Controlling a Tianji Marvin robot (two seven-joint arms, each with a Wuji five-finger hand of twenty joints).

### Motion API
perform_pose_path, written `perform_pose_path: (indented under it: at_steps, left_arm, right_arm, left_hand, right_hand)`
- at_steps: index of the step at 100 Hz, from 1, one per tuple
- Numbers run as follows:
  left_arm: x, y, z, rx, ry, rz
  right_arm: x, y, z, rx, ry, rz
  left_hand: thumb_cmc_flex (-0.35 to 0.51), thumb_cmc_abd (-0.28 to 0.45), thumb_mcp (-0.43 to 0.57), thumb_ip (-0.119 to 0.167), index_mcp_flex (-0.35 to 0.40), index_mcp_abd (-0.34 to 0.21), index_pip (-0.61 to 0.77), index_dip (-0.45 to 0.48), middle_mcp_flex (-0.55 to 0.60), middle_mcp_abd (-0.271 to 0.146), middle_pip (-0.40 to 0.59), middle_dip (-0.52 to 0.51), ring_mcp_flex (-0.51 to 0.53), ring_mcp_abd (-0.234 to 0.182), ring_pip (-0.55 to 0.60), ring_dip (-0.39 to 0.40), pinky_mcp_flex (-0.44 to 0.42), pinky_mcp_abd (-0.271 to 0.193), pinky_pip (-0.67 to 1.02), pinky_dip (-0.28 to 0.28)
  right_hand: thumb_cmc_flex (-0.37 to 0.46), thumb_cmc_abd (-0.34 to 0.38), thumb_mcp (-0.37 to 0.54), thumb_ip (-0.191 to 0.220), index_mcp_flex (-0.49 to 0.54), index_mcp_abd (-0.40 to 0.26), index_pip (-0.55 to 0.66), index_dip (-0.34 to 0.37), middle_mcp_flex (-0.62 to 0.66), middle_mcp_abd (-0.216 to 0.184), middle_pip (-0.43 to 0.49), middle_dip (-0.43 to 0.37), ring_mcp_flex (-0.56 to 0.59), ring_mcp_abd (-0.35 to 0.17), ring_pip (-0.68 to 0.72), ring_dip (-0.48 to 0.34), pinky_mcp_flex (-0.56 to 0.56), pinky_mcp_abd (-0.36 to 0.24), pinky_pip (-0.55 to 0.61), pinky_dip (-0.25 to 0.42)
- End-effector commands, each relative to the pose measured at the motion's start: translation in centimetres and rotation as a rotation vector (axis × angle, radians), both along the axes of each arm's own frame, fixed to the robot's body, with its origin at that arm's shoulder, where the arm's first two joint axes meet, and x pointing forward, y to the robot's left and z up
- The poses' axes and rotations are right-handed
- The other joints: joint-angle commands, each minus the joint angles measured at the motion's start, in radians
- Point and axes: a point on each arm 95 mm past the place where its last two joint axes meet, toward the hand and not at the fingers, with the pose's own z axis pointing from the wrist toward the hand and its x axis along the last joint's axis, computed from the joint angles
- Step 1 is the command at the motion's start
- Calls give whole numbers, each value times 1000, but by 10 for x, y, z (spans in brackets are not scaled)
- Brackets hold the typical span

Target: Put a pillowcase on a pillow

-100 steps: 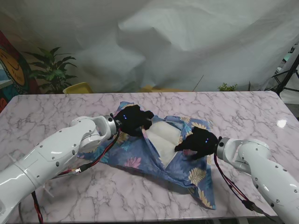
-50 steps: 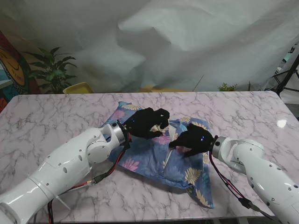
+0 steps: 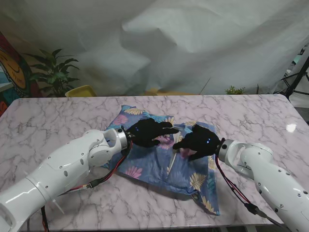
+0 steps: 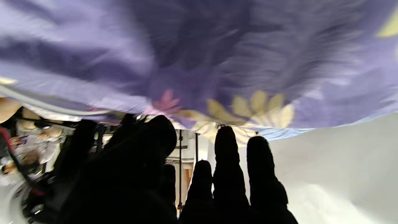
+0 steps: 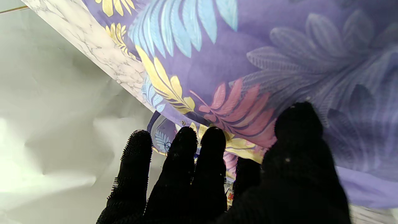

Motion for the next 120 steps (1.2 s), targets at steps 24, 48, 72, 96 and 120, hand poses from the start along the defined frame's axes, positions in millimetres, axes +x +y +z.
perform_pose_path:
  at_steps: [24, 48, 72, 96, 120]
  left_arm:
    - [21, -18, -4, 20, -61, 62]
    - [23, -39, -5, 54, -78, 33]
    - [18, -38, -13, 60, -59, 54]
    - [-4, -37, -46, -233, 185, 234]
    - [-28, -37, -78, -397, 427, 338]
  right_arm:
    - [-22, -4, 11, 49, -55, -2]
    - [-35, -14, 15, 86, -94, -33]
    - [-39, -35, 0, -15, -43, -198]
    - [-34, -31, -28, -78, 36, -291]
    - [-4, -24, -38, -63, 51, -293]
  left_hand:
    - [107, 77, -197, 33, -29, 13, -205, -163, -24, -29, 52, 281, 211, -37, 161, 87, 141, -19, 156, 18]
    - [266, 73, -467, 58, -26, -77, -202, -160, 258, -145, 666, 549, 530, -183, 528, 180, 372, -52, 454, 16]
    - [205, 76, -497, 64, 137, -15, 549, 265, 352, -147, 722, 575, 588, -207, 583, 253, 401, -40, 485, -5]
    - [278, 126, -547, 74, 88, 109, 537, 248, 307, -78, 669, 571, 512, -105, 515, 234, 446, 84, 397, -43]
    - [280, 173, -580, 80, 43, 163, 501, 243, 239, -33, 644, 562, 450, -67, 465, 207, 510, 125, 337, -106]
  right_hand:
    - [-100, 33, -8, 22, 14, 31, 8, 23, 31, -8, -7, -2, 14, 2, 52, 17, 0, 1, -3, 0]
    - [-125, 41, 11, 25, 28, 27, 4, 22, 32, -8, 1, 3, 13, 8, 64, 23, 4, 1, -1, 1]
    - [-113, 46, 23, 24, 81, 32, -14, 22, -4, 16, 66, 40, 0, 35, 76, 31, -6, 22, -2, 0]
    - [-118, 73, 23, 24, 132, 36, -23, 33, -85, 45, 200, 108, -2, 84, 82, 34, -13, 53, -6, -4]
    - [-120, 84, 22, 24, 113, 38, -41, 29, -115, 40, 219, 118, -11, 84, 79, 33, -20, 49, -7, -5]
